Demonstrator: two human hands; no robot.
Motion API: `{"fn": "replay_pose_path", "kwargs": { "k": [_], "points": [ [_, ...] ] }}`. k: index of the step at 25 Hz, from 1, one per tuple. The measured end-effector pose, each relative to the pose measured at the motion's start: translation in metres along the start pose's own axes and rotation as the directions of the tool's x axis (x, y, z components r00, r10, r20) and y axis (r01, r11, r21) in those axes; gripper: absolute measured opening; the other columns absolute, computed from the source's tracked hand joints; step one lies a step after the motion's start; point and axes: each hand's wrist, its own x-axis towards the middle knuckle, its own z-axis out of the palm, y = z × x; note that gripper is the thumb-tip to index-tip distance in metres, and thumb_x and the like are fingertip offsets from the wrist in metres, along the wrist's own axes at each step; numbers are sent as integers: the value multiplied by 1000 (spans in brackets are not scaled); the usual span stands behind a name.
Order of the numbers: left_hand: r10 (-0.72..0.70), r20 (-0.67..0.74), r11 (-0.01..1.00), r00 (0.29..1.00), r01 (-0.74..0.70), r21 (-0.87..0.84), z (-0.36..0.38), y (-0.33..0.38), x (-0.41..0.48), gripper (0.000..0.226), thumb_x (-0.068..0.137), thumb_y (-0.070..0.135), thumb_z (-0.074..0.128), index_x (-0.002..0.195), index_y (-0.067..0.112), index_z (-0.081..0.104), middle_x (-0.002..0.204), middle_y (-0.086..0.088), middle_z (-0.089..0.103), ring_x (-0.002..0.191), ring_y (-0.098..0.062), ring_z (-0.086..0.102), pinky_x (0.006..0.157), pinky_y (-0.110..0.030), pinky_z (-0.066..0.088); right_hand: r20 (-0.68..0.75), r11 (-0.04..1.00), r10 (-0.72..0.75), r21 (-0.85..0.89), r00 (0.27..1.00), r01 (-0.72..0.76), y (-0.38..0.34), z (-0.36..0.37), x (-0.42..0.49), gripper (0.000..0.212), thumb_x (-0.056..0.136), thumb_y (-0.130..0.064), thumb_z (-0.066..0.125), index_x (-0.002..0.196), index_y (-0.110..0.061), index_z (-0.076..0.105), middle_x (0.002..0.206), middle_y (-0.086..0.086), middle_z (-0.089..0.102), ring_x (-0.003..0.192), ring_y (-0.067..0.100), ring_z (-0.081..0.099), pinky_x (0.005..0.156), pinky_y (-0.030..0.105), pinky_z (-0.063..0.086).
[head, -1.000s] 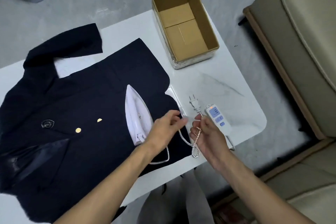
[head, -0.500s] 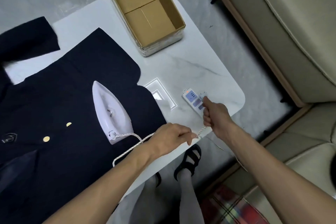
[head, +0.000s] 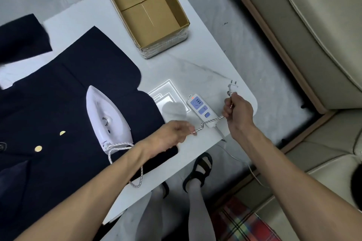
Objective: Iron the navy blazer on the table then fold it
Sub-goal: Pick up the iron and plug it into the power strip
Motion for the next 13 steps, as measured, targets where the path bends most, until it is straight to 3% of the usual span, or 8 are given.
{"fn": "replay_pose_path", "kwargs": {
  "k": [1,3,6,8,11,13],
  "points": [
    [90,-82,984,993,-76,161,2,4,2,12,92,35,68,89,25,65,58,11,38,52,-7,34,56,-25,30,2,1000,8,-28,1000,-8,0,-1,0,20,99,-10,41,82,-15,48,64,0,42,45,10,27,42,20,25],
    [302,-164,888,939,-215,406,7,7,4,21,87,32,74,76,29,57,61,9,43,58,-8,36,60,-27,34,0,999,50,-16,999,-50,2,-4,1,18,99,-11,43,82,-15,50,64,-1,40,46,9,26,41,19,25],
    [435,-242,852,867,-310,421,7,6,0,30,91,26,71,71,22,49,59,9,40,59,-11,32,56,-24,31,-12,987,113,118,993,-111,-3,-8,6,21,103,-19,45,84,-15,52,63,-3,38,45,8,26,39,18,27],
    [423,-175,860,889,-333,387,9,4,-8,18,90,30,71,80,25,57,61,12,43,57,-9,35,56,-19,31,-22,992,110,64,994,-109,-4,-9,8,21,103,-24,47,85,-14,54,61,-3,38,44,8,26,39,18,26],
    [371,-207,894,905,-289,342,11,-4,-11,16,95,27,65,80,21,63,61,8,50,57,-8,39,58,-21,35,-17,962,36,-270,999,-39,4,-11,6,18,101,-23,48,90,-10,55,65,-1,45,45,8,32,40,19,30],
    [84,-195,986,977,-53,160,2,-13,-4,31,100,23,59,70,15,59,53,-2,39,52,-12,32,51,-24,29,-49,891,-21,-453,999,-4,12,-14,6,17,100,-20,47,92,-8,56,69,1,52,48,11,41,43,22,37]
  ]
}}
